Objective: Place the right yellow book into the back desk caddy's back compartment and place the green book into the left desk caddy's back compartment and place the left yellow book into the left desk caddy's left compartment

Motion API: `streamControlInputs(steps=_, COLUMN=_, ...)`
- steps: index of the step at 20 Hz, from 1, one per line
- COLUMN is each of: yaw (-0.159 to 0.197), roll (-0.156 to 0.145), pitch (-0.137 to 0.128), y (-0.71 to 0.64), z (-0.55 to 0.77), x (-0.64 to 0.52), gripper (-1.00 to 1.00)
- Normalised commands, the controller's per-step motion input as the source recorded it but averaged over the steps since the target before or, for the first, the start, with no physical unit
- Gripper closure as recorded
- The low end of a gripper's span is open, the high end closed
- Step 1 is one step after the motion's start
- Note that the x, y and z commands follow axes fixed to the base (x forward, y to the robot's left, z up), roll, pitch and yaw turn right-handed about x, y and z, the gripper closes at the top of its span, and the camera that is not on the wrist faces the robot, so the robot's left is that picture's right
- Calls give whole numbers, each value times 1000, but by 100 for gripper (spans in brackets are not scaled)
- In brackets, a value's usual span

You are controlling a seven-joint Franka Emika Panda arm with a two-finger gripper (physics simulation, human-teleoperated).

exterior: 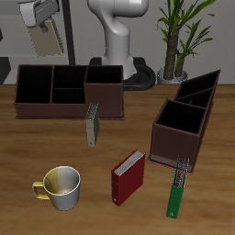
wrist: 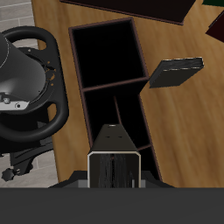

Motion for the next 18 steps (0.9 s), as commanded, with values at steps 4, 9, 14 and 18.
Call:
streamControlInputs(steps=4, yaw=109, roll=53, pitch=8, y=-90, z=-39, x=85, gripper=100)
streamControlInputs(steps=9, yaw=130, roll=36, pitch=26, y=122, z=-193, x=7, gripper=100)
streamControlInputs(steps=14, yaw=33, roll=-5, pitch=89, y=72, z=-184, x=38, gripper=100)
streamControlInputs(steps=18, yaw=122, roll=13, pitch=0, y=-39, z=-86, x=28, gripper=100)
